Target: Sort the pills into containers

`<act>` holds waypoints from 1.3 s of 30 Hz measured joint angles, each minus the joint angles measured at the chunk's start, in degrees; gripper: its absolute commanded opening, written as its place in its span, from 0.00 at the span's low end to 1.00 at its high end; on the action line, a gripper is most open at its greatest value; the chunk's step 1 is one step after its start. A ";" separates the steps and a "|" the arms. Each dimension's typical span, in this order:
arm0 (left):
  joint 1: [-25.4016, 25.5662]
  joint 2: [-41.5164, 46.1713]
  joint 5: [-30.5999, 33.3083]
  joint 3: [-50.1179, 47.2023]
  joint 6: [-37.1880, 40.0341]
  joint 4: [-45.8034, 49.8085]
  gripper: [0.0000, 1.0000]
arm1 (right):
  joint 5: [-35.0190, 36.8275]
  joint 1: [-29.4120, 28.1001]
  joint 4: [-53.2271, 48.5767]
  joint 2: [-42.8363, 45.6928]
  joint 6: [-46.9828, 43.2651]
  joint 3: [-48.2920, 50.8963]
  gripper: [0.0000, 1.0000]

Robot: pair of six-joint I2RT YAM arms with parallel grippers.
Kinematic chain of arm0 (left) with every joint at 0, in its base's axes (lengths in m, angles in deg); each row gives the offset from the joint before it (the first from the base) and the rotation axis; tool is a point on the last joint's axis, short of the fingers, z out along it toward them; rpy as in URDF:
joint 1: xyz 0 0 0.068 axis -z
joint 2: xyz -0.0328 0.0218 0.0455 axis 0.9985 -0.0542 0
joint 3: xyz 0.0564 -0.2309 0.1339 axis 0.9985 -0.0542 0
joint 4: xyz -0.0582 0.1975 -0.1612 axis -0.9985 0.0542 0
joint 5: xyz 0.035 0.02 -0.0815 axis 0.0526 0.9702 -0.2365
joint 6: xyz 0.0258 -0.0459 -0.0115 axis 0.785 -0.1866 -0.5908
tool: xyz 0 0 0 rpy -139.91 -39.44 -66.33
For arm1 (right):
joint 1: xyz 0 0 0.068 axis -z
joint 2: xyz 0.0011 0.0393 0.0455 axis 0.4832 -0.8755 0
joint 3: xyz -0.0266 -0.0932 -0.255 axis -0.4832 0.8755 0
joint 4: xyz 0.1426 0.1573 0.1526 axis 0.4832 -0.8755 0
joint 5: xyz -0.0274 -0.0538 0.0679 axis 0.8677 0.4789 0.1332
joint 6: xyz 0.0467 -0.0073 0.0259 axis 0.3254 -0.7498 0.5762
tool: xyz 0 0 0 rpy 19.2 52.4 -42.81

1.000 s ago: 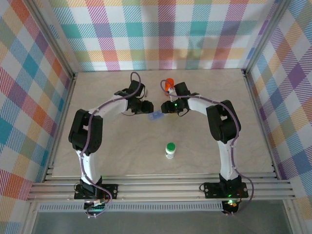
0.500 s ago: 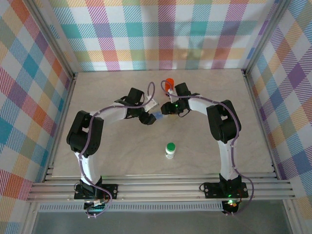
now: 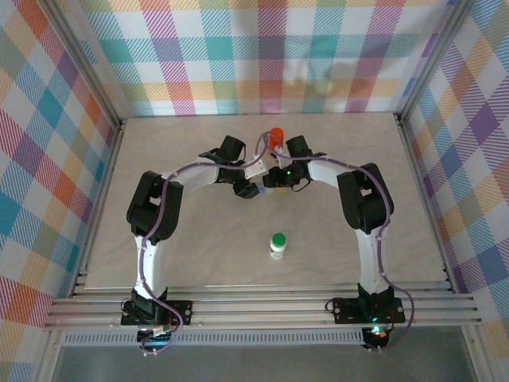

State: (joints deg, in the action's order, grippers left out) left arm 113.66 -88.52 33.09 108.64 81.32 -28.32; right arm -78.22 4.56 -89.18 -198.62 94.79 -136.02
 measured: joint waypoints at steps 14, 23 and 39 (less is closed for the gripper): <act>0.13 -2.84 1.09 2.78 3.80 5.22 0.47 | -0.57 0.22 0.31 0.00 -0.22 0.20 0.46; 0.22 -4.96 1.07 7.72 5.05 11.02 0.35 | -0.50 0.28 0.31 0.00 -0.24 0.22 0.46; -1.66 -10.43 -4.39 18.95 2.80 23.39 0.36 | 1.84 0.33 -2.47 -0.11 -2.23 -1.16 0.46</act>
State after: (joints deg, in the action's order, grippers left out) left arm 112.00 -98.95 28.70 127.59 84.11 -4.93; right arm -76.39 4.88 -91.65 -198.73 92.56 -137.17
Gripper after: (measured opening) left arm 0.363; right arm 0.460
